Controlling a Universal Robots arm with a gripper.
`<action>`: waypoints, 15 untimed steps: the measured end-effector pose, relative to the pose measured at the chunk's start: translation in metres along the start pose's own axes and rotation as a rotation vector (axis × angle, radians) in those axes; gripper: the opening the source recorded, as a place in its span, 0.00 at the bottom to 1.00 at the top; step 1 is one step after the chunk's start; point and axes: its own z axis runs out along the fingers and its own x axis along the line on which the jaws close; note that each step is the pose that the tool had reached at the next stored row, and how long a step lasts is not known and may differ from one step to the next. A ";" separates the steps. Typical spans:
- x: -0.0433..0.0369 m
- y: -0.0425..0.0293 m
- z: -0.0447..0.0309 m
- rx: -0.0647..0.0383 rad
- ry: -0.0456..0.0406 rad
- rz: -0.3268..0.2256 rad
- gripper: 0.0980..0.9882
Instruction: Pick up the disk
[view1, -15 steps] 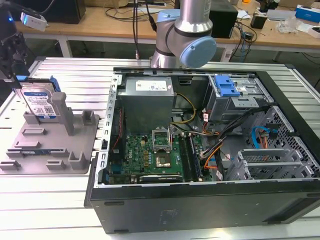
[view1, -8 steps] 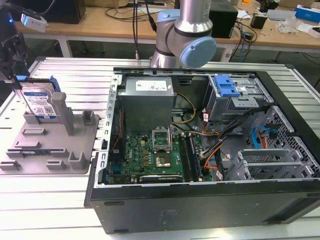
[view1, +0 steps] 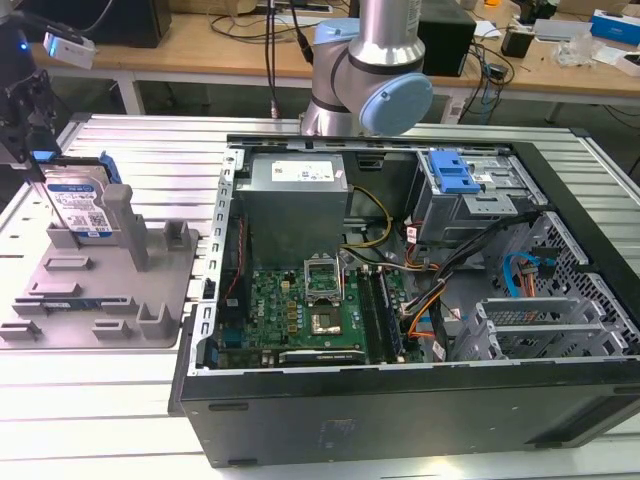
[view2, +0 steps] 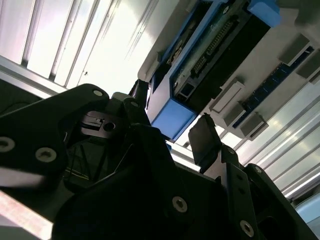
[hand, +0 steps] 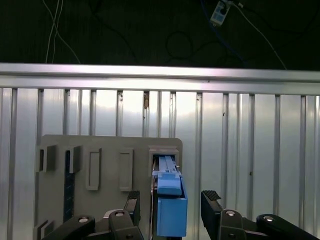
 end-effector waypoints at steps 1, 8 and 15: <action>0.0000 0.0000 0.0004 0.000 0.0001 0.000 0.57; 0.0000 -0.0004 0.0051 0.000 0.0005 0.000 0.57; 0.0032 -0.0005 0.0082 0.000 0.0005 0.000 0.57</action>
